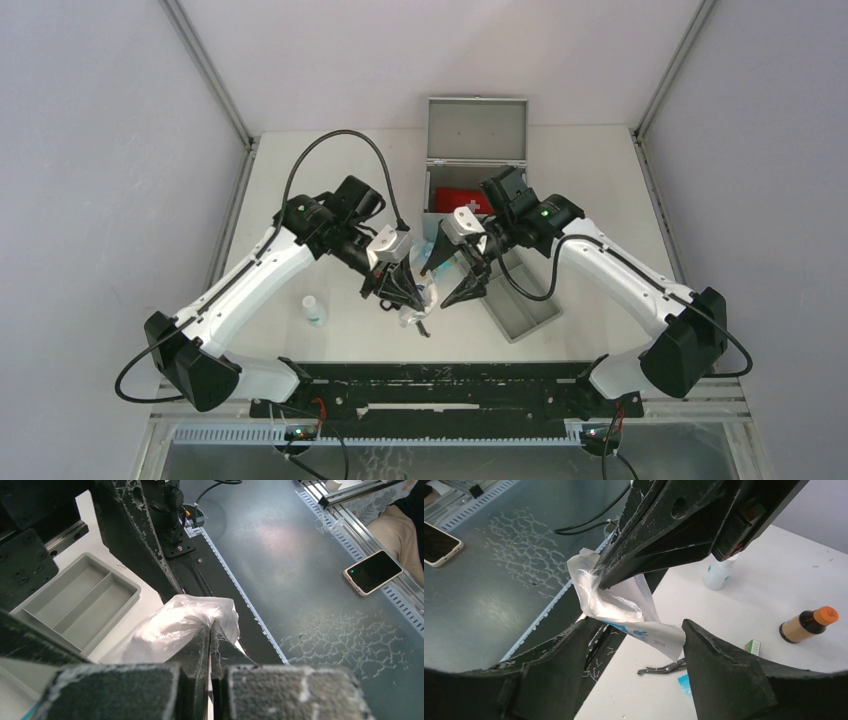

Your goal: Organize the medicine kit

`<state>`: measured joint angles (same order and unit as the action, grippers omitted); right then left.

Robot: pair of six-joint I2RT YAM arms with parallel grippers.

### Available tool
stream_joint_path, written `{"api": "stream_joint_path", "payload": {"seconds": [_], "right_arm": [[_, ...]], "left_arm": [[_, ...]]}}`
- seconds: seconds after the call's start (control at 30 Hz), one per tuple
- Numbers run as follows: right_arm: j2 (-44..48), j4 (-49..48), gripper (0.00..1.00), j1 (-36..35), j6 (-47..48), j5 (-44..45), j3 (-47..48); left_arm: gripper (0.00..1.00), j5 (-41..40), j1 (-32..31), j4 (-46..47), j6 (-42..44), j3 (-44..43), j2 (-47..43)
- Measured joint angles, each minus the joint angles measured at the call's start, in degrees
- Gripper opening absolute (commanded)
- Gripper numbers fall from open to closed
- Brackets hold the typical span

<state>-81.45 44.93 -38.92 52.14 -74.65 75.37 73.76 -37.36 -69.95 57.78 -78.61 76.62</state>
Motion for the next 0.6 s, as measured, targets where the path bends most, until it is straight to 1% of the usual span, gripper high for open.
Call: {"api": "stream_joint_path", "payload": {"seconds": [0.07, 0.2, 0.27, 0.37, 0.4, 0.43, 0.47, 0.6], "right_arm": [[0.0, 1.18, 0.53, -0.17, 1.16, -0.44, 0.17], [0.0, 2.84, 0.39, -0.11, 2.43, -1.01, 0.2], [0.0, 3.41, 0.3, -0.02, 2.91, -1.31, 0.22], [0.02, 4.7, 0.13, 0.72, 3.56, -2.01, 0.22], [0.0, 5.05, 0.07, 1.01, 3.69, -2.36, 0.22], [0.0, 5.49, 0.02, 1.33, 3.78, -2.75, 0.22], [0.0, 5.77, 0.0, 1.55, 3.87, -3.1, 0.22], [0.0, 6.51, 0.0, 3.56, 3.58, -4.44, 0.22]], "left_arm": [[0.0, 0.13, 0.0, -0.35, 0.37, -0.02, 0.0], [0.0, 0.46, 0.0, -1.03, 0.9, -0.02, 0.0], [0.0, 0.48, 0.0, -1.25, 0.94, 0.0, 0.0], [0.02, 0.5, 0.0, -1.31, 1.31, 0.0, 0.0], [0.03, 0.55, 0.07, -1.29, 1.38, 0.0, 0.0], [0.07, 0.59, 0.09, -1.27, 1.4, 0.0, 0.0], [0.13, 0.7, 0.24, -1.27, 1.42, 0.0, 0.0], [0.4, 1.68, 1.38, -1.31, 1.68, -0.02, 0.0]]}}
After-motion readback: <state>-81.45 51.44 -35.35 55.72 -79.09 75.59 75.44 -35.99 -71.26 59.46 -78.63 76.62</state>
